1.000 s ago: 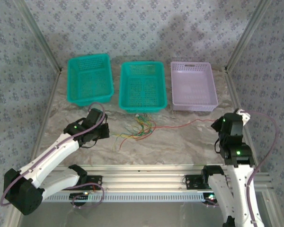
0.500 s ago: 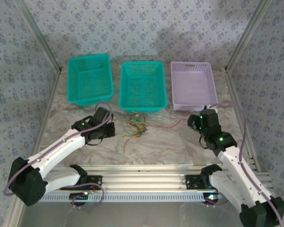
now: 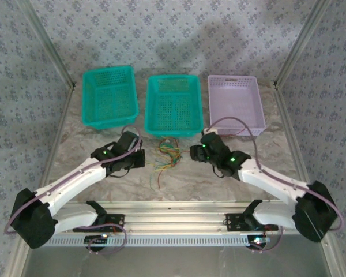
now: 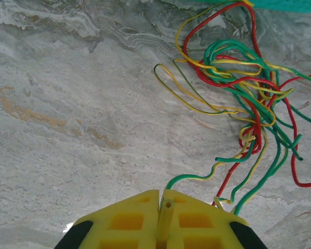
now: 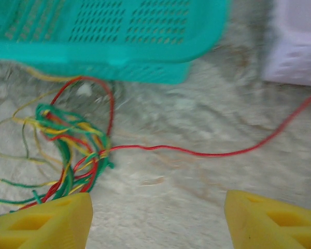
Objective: Untangle the cables
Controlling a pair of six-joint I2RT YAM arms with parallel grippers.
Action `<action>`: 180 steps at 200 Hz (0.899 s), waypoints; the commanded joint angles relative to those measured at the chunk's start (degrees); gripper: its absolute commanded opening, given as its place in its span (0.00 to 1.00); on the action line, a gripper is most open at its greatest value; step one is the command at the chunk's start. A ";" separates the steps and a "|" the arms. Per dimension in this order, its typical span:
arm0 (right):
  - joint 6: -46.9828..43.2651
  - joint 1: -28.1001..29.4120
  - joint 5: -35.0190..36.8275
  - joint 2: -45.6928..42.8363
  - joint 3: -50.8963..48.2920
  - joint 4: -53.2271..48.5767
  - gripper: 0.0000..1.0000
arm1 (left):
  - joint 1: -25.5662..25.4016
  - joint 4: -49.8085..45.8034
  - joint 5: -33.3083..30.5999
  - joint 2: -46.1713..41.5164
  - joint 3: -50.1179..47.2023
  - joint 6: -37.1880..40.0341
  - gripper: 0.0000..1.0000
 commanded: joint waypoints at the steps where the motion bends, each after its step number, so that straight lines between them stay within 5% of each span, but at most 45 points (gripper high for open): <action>1: 0.54 1.65 -0.15 5.79 3.29 3.95 0.70 | -0.48 1.06 0.50 -2.04 -1.05 0.64 0.00; 107: 6.71 1.48 -9.35 16.19 -2.22 25.50 0.68 | -0.48 12.13 5.89 -14.07 -10.55 1.15 0.00; 180: 8.38 1.26 -6.77 18.51 -0.75 24.19 0.22 | -0.46 11.37 5.37 -14.23 -10.84 0.45 0.00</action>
